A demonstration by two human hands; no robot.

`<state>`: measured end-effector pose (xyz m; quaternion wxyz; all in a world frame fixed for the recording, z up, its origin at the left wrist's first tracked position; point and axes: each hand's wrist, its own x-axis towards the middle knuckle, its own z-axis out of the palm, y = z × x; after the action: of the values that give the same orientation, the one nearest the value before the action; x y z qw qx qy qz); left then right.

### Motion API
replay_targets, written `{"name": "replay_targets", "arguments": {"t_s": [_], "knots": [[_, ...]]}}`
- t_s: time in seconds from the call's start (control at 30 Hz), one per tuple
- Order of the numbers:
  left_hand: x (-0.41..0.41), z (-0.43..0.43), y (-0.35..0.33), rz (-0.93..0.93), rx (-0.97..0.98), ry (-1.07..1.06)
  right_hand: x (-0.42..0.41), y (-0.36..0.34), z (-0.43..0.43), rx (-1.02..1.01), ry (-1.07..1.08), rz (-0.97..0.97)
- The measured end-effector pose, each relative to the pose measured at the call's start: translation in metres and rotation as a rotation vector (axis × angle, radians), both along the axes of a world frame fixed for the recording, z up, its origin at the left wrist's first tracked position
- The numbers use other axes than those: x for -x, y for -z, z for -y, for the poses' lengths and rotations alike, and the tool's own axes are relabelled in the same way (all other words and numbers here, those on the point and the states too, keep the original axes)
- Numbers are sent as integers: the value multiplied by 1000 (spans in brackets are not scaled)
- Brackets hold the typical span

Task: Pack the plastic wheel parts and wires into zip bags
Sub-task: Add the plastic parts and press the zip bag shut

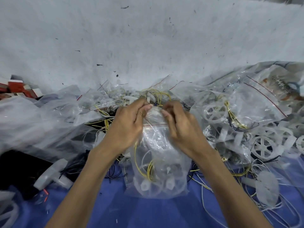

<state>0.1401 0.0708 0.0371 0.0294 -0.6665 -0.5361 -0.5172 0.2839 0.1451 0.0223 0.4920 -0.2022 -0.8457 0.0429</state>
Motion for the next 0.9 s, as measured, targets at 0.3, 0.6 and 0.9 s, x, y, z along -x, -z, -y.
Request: {"name": "replay_targets", "arguments": {"t_s": [0.3, 0.6, 0.9], "knots": [[40, -15, 32, 448, 190, -128, -30, 81, 19, 99, -107, 837], [61, 8, 61, 333, 377, -236, -27, 94, -3, 49, -238, 433], [94, 13, 63, 5, 755, -416, -42, -48, -69, 25, 215, -239]]}}
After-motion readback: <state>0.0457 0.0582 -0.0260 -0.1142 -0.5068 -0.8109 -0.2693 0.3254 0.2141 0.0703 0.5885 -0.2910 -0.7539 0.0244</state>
